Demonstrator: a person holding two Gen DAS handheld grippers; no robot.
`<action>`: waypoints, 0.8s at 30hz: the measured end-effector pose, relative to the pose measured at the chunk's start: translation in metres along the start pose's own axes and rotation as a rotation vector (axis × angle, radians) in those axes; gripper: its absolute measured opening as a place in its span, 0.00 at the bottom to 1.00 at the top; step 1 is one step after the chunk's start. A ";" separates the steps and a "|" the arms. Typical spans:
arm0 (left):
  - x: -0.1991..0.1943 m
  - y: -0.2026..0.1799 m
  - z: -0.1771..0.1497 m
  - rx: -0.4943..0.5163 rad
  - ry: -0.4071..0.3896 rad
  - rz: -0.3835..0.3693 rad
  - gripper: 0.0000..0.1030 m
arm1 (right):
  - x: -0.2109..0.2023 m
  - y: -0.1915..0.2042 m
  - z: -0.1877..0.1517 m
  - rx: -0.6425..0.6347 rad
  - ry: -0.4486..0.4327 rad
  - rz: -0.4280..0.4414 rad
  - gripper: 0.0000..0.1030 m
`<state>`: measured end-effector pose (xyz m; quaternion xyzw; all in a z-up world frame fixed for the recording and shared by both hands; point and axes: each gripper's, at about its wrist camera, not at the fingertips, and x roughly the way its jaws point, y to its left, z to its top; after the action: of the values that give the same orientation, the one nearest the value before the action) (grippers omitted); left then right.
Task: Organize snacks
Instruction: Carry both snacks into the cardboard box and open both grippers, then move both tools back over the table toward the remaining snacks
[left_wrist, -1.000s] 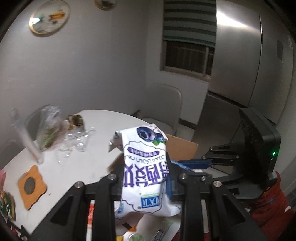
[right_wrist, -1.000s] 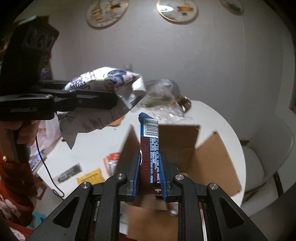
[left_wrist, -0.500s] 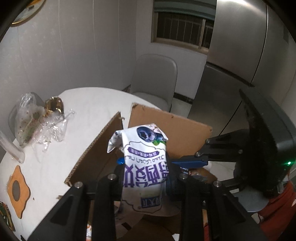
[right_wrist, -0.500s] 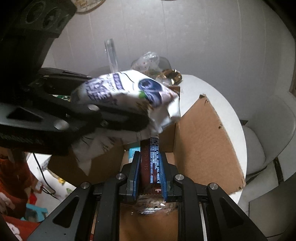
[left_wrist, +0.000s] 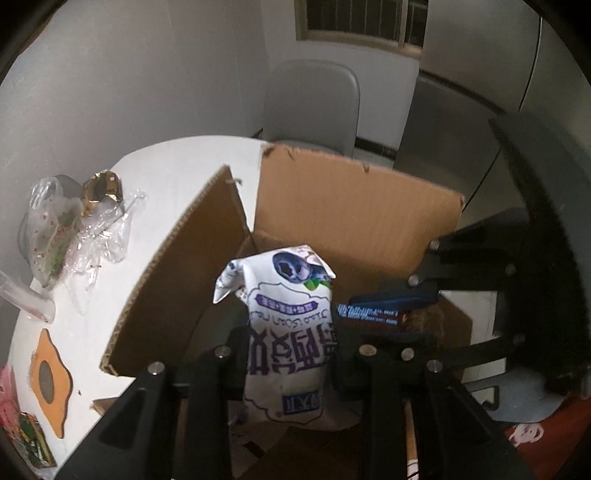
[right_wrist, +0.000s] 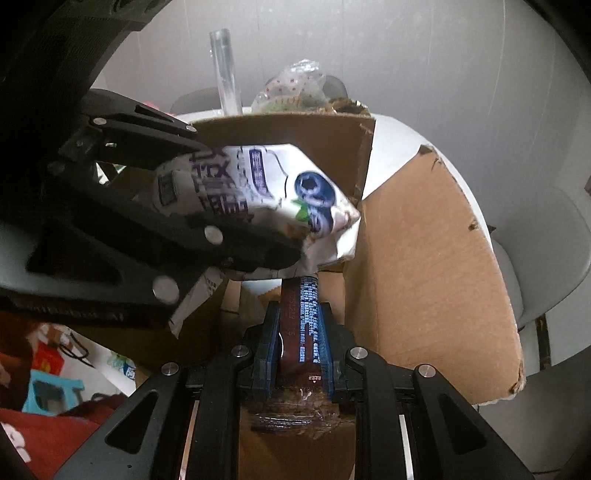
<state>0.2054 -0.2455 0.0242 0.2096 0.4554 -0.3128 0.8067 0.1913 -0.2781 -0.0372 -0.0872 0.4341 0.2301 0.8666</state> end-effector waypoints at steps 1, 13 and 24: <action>0.001 0.000 0.000 0.002 0.004 0.001 0.27 | 0.002 0.000 0.001 -0.002 0.007 -0.001 0.14; -0.021 0.011 0.001 -0.016 -0.081 0.034 0.62 | 0.011 -0.002 0.010 -0.006 0.023 -0.002 0.27; -0.085 0.021 -0.019 -0.070 -0.218 0.046 0.81 | -0.016 0.011 0.012 -0.005 -0.052 -0.036 0.55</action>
<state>0.1754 -0.1921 0.0890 0.1565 0.3704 -0.2990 0.8654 0.1862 -0.2697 -0.0166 -0.0914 0.4092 0.2178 0.8813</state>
